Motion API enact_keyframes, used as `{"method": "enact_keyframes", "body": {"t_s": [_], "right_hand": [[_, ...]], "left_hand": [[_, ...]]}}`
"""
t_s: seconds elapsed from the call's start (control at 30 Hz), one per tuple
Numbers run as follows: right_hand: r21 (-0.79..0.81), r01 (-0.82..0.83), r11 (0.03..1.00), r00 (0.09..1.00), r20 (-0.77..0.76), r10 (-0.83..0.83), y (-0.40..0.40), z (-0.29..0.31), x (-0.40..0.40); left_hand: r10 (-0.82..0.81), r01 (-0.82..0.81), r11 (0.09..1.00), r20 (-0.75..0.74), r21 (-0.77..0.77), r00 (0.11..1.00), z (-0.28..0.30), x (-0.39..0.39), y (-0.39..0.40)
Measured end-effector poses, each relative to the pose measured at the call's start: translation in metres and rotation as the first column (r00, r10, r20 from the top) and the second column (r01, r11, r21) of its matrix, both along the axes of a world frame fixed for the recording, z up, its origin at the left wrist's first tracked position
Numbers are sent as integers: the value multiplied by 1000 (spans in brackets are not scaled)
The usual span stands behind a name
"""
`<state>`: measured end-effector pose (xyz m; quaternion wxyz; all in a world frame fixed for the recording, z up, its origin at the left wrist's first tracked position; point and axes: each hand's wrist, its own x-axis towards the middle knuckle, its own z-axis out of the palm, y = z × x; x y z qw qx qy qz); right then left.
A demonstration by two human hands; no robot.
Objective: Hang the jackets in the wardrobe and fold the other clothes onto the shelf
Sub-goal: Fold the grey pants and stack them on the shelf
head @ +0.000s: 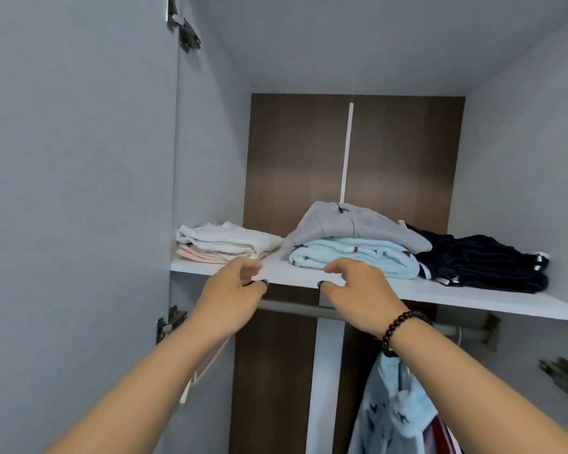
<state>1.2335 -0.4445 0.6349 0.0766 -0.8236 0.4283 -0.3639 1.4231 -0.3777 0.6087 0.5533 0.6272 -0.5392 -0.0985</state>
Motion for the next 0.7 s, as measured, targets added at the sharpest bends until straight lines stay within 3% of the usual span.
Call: {"method": "enact_keyframes", "body": {"t_s": [0.13,0.47,0.63,0.7], "right_hand": [[13,-100,995,994,46,99,46,-21,0],[110,-411,905,912,33,409,185,-82,8],[120,-524,843,849,-7,528,244,-92,40],[57,-559,827,826,-48,561,262,-86,54]], "left_hand": [[103,-103,995,96,0,990,-22,-5,78],[407,-410,912,-92,-16,909,-95,-16,267],[532,-561,819,-213,-116,820,-110,-9,321],[574,-618,774,-257,-137,777,-114,-4,329]]}}
